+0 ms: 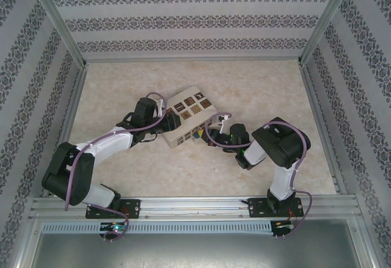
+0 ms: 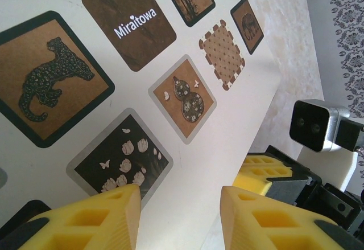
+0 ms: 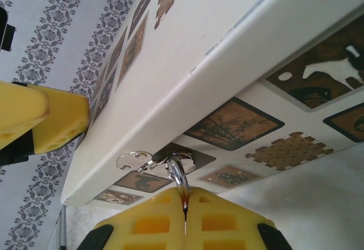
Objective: Unlock the padlock with the key
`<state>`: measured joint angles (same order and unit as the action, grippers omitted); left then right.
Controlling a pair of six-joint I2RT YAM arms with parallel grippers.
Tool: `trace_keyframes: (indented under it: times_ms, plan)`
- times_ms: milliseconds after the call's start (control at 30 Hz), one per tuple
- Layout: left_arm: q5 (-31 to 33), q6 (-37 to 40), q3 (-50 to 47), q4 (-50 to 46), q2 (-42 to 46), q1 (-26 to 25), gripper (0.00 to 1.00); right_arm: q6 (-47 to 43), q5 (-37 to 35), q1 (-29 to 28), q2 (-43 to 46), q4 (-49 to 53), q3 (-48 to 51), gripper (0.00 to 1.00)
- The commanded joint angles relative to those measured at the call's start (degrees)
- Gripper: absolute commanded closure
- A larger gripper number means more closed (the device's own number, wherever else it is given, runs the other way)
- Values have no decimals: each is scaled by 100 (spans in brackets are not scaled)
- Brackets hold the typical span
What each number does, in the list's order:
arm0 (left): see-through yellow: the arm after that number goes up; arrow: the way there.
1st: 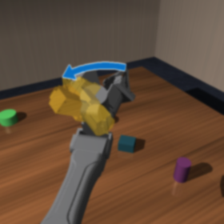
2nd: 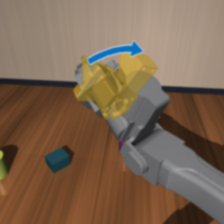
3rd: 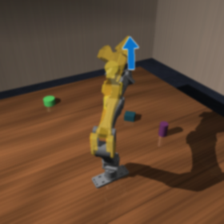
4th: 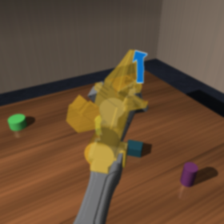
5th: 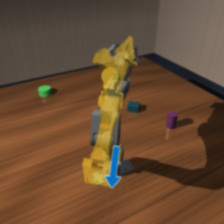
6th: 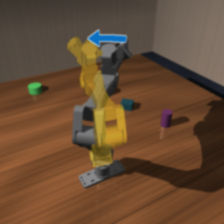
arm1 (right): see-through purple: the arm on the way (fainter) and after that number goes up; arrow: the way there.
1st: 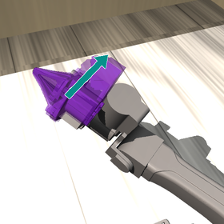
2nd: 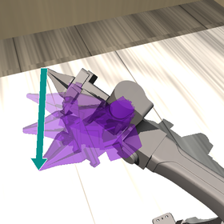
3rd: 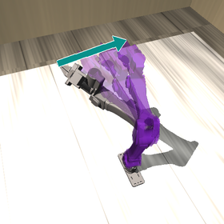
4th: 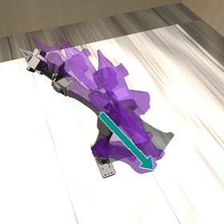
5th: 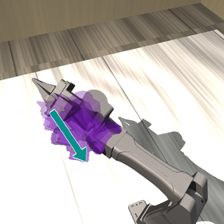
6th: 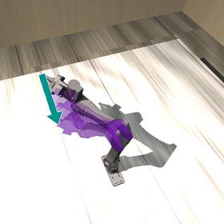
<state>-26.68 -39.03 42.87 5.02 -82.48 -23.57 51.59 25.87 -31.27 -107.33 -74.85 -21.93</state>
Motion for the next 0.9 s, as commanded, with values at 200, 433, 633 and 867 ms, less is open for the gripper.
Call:
trace_keyframes:
  times_ms: [200,433,633,867]
  plan:
    - [57,-175,-297,-750,-25,-72,58,122,-494,-12,325,-443,134,100]
    - [24,-244,-271,-746,181,-77,55,3,-622,73,622,-265,389,100]
    - [-11,-264,-255,-763,430,-76,54,-236,-640,188,1127,238,546,100]
    - [12,-197,-240,-916,790,-63,52,-632,-587,322,2080,1381,566,100]
